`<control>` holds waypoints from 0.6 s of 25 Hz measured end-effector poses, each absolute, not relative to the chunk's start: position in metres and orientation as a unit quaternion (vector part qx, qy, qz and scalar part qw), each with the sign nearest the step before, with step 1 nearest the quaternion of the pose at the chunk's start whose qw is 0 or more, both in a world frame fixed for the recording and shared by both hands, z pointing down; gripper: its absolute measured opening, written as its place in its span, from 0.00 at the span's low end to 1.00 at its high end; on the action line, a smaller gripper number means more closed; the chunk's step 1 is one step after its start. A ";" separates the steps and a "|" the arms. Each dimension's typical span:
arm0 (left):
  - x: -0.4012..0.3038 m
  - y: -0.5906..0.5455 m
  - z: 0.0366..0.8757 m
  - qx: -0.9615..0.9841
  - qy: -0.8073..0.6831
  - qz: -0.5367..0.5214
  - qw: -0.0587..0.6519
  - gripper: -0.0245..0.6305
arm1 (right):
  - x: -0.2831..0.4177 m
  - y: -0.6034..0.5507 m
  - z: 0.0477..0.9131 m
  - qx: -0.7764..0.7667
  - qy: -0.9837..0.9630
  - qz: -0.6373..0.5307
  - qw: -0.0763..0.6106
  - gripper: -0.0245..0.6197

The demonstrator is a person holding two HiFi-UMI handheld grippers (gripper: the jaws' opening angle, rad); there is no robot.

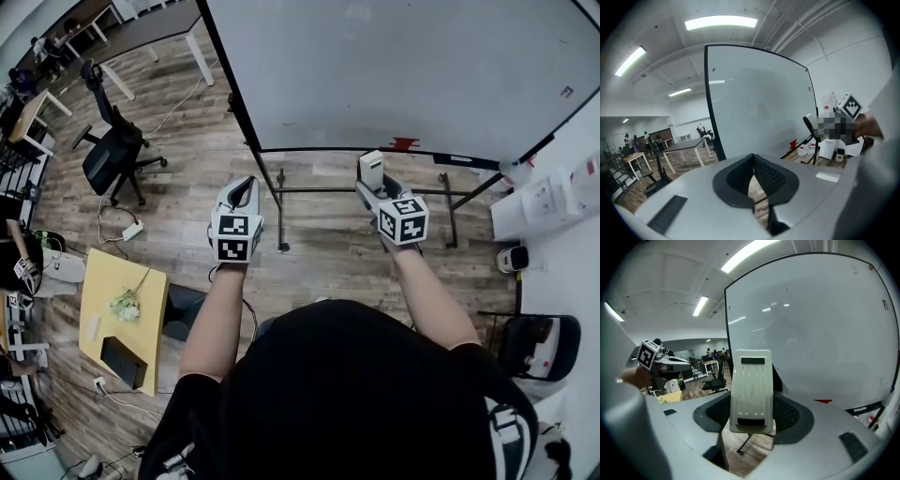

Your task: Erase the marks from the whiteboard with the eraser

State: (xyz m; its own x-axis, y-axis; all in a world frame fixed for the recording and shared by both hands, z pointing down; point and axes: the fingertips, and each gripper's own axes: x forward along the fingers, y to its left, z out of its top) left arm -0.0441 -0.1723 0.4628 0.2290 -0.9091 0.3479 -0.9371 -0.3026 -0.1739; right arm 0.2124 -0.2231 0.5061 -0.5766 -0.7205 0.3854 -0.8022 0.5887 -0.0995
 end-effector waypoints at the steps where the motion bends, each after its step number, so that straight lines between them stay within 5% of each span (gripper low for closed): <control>1: -0.044 -0.173 0.462 0.782 -0.590 0.197 0.035 0.06 | 0.214 -0.225 0.506 0.434 -0.878 0.134 0.152 0.43; 15: -0.054 -0.174 0.453 0.777 -0.598 0.192 0.025 0.06 | 0.208 -0.235 0.497 0.445 -0.875 0.128 0.142 0.43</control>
